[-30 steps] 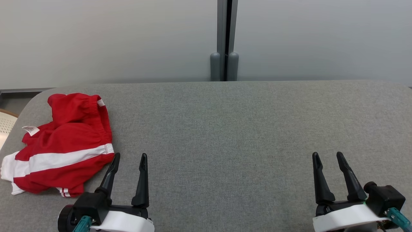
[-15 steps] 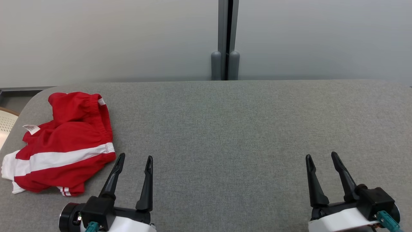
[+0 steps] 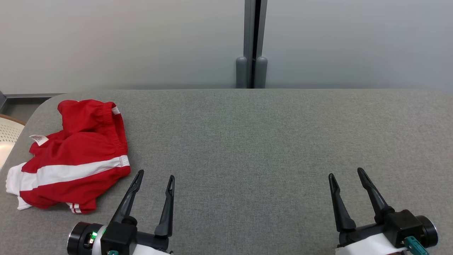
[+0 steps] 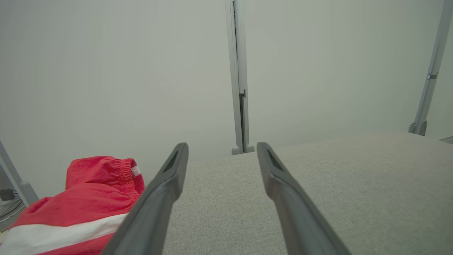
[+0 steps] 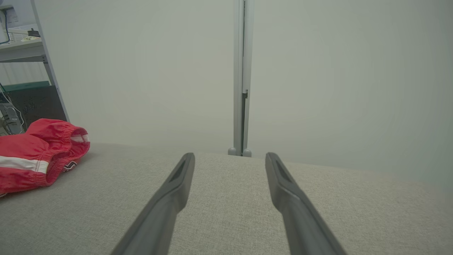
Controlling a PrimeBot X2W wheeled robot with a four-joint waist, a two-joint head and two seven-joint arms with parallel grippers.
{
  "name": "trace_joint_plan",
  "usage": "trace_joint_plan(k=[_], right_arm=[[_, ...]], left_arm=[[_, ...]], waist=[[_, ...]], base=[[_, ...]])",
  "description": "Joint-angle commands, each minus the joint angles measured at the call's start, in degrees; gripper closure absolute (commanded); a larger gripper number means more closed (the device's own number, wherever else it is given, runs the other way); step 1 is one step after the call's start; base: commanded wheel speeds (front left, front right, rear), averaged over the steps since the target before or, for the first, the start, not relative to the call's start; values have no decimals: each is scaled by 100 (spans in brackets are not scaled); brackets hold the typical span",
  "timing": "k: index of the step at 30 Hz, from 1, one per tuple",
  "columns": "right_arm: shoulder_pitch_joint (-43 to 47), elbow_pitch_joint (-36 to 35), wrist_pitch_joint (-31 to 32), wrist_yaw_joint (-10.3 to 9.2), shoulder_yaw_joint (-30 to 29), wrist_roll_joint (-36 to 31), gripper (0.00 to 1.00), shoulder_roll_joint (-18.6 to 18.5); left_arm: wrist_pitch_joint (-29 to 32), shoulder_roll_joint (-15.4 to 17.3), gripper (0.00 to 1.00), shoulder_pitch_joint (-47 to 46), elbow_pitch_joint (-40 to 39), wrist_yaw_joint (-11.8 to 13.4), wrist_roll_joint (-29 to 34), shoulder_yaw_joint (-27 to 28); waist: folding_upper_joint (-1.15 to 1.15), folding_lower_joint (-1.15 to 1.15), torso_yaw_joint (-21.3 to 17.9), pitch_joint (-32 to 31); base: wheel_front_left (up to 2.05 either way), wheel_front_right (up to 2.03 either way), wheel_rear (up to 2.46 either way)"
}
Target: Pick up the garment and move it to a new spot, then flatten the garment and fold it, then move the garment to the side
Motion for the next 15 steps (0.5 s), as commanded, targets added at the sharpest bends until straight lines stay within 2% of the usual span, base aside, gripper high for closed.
trace_joint_plan(k=[1,15], right_arm=[[65,-24,-56,-2,-7,-115,0,-33],[123,-61,-66,-2,24,-198,0,-30]], left_arm=[[-43,15,0,20,-25,-8,119,3],[-58,-22,0,106,57,-90,215,39]], waist=[[0,0,11,-4],[0,0,104,-60]], base=[[0,0,0],[0,0,0]])
